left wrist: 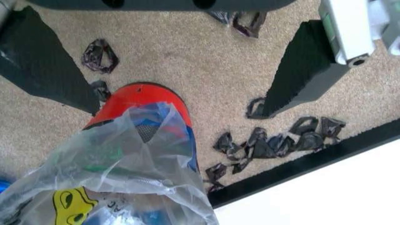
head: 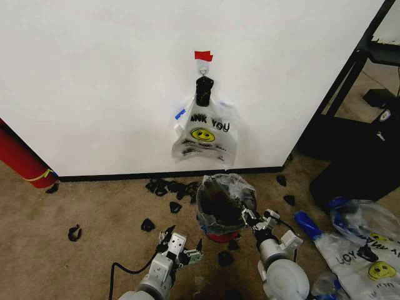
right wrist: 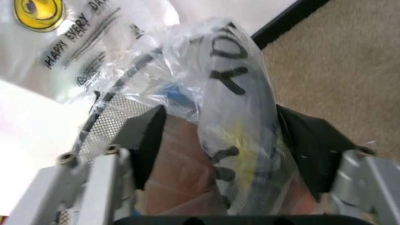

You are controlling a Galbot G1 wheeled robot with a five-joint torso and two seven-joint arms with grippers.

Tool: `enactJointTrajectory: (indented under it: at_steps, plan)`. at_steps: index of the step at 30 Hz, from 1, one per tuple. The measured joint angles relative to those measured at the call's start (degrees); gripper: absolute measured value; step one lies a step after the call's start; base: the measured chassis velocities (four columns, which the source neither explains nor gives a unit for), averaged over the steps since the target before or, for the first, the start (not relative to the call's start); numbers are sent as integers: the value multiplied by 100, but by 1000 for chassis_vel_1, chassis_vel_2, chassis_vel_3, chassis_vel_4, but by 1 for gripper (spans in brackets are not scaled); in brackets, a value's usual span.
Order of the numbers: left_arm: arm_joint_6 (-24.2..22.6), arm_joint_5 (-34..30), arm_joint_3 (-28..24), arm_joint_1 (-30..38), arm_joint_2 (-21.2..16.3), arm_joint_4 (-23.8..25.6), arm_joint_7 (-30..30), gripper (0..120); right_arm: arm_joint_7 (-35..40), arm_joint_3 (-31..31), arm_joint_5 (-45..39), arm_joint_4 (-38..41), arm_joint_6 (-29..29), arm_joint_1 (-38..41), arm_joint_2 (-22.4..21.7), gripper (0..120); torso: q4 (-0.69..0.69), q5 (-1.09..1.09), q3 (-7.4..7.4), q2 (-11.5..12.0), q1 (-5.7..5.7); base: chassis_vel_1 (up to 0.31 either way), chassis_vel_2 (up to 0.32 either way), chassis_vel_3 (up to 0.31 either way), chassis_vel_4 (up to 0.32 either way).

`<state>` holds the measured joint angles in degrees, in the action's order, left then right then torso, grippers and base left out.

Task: Pick up the garbage bag from the wall and place it over the trash bin.

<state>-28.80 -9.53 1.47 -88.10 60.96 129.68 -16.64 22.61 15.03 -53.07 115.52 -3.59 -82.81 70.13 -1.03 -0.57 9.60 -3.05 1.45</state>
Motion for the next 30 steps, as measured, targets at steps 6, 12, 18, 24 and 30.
enactJointTrajectory:
  at_steps: [6, 12, 18, 24, 30]
  plan:
    - [9, 0, -21, 21, 9, -2, 0, 100, 57, 88, 367, 93, -33, -125, -85, 92, 0, 0, -1, 0, 0, 0, 0, 0, 0]
    - [116, -18, 41, 34, 67, 14, 0, 100, 60, 204, 621, 488, -28, -296, -177, 100, 0, 0, -1, 0, 0, 0, 0, 0, 0]
    - [312, -325, 223, 246, 404, 118, -48, 100, -177, 382, 1684, 496, 215, -307, -266, 100, -1, 0, -1, 0, 0, 0, 0, 0, 0]
    - [743, -446, 331, 224, 670, 204, -102, 100, -731, 384, 1735, 255, 880, -310, -261, 100, 0, 1, -1, 0, 0, 0, 0, 0, 0]
    - [2576, 120, 1002, 421, 1364, 29, 482, 100, -2610, 931, 3178, 55, 3500, -338, 172, 100, 0, 0, -1, 0, 0, 0, 0, 0, 0]
